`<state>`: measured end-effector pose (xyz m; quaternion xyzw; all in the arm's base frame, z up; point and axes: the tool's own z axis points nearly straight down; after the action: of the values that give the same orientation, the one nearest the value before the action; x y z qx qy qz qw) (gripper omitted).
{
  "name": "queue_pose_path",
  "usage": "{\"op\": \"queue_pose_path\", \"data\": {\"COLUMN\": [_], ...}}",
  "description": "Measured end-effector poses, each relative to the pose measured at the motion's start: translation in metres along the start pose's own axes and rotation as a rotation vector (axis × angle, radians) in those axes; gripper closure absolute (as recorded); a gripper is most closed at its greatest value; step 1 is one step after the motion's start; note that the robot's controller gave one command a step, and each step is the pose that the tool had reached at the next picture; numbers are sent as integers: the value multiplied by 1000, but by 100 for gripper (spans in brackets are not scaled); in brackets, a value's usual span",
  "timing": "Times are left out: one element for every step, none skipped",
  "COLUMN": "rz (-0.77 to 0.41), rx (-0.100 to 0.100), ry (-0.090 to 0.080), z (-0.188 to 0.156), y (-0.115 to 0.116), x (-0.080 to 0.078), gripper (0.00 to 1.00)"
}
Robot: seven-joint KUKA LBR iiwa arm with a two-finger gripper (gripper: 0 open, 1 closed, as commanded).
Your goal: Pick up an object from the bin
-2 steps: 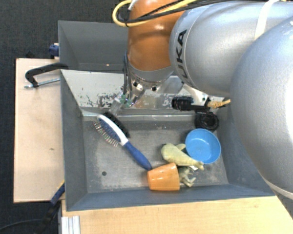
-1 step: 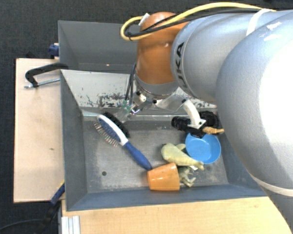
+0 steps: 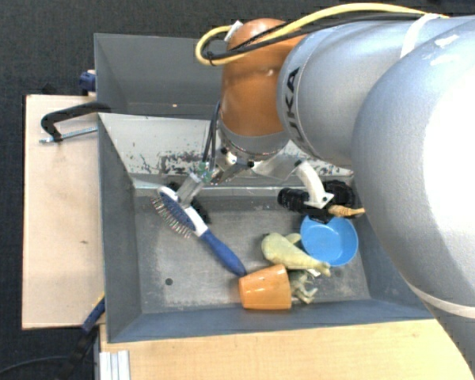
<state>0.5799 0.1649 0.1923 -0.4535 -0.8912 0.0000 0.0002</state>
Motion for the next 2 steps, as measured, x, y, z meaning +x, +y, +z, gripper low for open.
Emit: {"op": "queue_pose_path", "data": {"rz": [19,-130], "rx": [6,-1], "ry": [4,-1], "z": [126,121], "y": [25,4], "x": [16,-26], "gripper": [0,0]}}
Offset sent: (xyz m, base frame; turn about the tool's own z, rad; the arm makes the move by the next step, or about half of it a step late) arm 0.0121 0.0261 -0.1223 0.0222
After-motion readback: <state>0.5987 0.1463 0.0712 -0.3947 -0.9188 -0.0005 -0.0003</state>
